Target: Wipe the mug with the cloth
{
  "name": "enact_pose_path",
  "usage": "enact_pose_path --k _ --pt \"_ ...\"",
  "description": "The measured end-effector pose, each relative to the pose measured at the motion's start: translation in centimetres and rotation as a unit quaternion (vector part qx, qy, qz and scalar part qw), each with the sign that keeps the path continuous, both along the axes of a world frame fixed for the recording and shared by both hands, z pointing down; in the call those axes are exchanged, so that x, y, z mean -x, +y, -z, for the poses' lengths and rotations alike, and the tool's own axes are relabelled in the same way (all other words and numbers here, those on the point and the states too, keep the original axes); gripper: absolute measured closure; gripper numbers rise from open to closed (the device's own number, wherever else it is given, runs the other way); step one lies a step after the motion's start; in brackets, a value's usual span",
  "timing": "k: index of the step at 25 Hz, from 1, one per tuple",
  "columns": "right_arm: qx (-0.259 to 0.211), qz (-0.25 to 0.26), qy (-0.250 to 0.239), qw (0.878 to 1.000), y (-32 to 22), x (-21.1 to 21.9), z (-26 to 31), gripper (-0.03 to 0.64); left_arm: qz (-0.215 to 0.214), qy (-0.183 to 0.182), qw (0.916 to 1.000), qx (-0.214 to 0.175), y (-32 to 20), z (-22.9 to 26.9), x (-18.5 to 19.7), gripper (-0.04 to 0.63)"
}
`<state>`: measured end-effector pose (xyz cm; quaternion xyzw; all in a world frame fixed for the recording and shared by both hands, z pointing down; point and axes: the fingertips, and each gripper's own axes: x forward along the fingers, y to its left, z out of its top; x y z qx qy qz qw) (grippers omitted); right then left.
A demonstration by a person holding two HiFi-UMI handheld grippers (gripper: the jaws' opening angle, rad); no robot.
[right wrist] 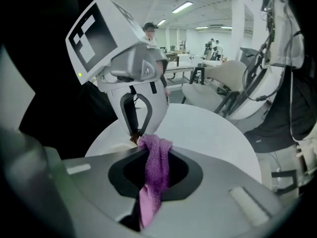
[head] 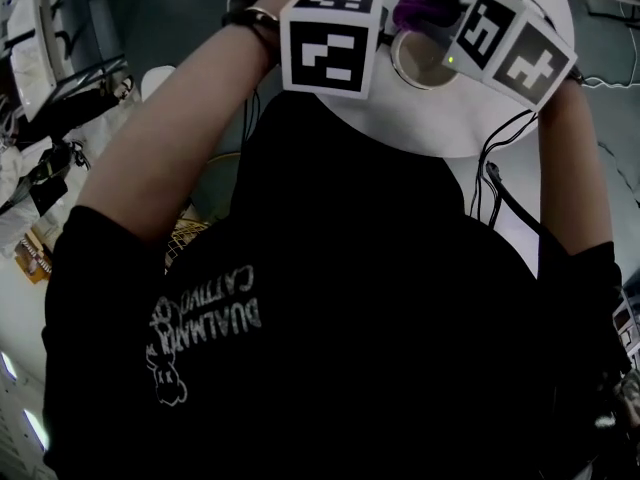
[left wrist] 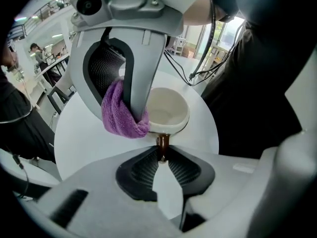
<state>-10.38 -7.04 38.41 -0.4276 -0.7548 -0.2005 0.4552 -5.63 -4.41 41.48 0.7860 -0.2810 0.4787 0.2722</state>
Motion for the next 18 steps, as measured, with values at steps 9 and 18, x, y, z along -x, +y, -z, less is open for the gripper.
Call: enact_pose_path --k 9,18 --pt "-0.024 0.116 0.055 0.991 3.7 -0.8 1.2 0.584 0.017 0.013 0.9994 -0.029 2.4 1.7 -0.4 0.528" --pt "0.024 0.118 0.141 0.983 3.4 -1.5 0.1 0.594 0.039 0.017 0.9988 -0.024 1.9 1.4 -0.7 0.525"
